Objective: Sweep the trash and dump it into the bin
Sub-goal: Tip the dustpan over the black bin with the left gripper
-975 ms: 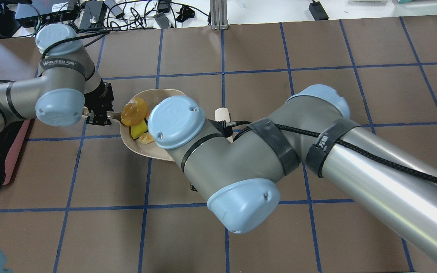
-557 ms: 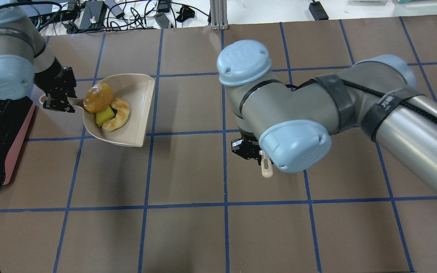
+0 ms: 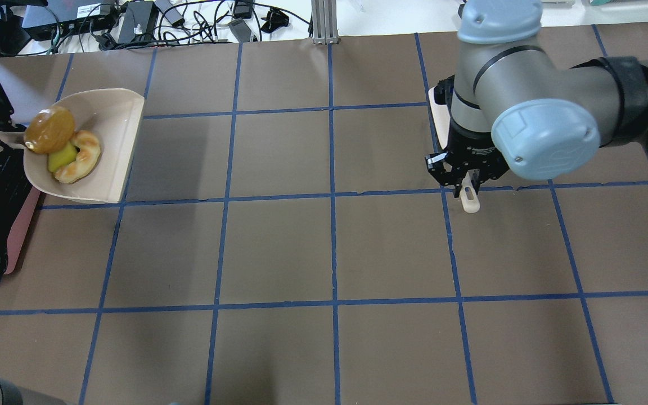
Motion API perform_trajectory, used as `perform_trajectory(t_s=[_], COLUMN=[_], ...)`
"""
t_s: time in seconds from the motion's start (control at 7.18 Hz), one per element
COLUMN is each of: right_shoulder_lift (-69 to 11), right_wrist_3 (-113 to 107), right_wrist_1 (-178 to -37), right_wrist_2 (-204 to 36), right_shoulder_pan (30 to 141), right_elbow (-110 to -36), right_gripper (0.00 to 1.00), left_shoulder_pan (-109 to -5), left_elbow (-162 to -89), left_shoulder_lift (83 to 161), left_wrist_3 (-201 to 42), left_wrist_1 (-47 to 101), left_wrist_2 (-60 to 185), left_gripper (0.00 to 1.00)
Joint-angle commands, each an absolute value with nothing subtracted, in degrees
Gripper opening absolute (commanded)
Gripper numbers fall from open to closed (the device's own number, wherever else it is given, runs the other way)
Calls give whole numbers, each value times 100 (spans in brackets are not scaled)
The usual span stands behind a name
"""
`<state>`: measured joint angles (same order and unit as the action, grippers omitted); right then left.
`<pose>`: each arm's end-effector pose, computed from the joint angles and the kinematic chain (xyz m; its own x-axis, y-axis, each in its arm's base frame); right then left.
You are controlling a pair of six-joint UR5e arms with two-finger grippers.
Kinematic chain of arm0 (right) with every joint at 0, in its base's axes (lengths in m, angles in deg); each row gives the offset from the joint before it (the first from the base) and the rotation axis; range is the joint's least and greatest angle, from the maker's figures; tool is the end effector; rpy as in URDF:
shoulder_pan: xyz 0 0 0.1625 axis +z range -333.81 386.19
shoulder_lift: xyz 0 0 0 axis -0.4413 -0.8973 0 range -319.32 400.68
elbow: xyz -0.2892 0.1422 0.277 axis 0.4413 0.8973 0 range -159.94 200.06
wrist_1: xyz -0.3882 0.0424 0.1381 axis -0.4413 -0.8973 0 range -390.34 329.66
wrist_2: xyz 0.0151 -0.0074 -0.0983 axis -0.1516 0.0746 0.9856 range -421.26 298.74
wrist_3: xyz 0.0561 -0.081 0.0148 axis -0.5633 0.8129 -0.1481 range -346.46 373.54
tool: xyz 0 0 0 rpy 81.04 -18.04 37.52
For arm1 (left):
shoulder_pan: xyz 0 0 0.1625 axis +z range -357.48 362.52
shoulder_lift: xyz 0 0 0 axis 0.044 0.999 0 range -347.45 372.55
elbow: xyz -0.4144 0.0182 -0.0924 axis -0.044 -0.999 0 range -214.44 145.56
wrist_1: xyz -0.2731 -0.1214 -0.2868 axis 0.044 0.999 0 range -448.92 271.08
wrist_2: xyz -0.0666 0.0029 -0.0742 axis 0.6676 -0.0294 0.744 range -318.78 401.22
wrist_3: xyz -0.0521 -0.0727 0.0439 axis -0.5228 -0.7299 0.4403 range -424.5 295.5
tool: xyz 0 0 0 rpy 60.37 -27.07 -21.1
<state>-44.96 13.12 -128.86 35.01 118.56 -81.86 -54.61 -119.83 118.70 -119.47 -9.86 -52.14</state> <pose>0.1428 -0.4887 0.3647 -0.9928 -0.0487 0.1093 -0.0338 0.9904 0.1343 0.2191 -0.5741 0.3918 -0.0371 -0.9984 -0.0422 -0.9984 0.0389 -0.0420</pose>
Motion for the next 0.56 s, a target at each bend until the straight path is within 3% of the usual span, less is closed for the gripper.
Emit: perform_trajectory(t_s=[0.0, 0.42], right_shoulder_lift=[-4466, -4002], right_wrist_3=[2002, 2837], right_wrist_1=[-12913, -13676], right_wrist_2=[3463, 3751], right_shoulder_pan=[10990, 10399], right_elbow=[-8172, -8154], right_gripper=[0, 0], left_shoulder_pan=[-4560, -3968], left_elbow=[-11690, -11198], left_shoulder_lift=[11898, 12249], left_wrist_3=[-10982, -10345], left_wrist_1=[-720, -700], left_wrist_2=[-5151, -5142], left_gripper=[0, 0])
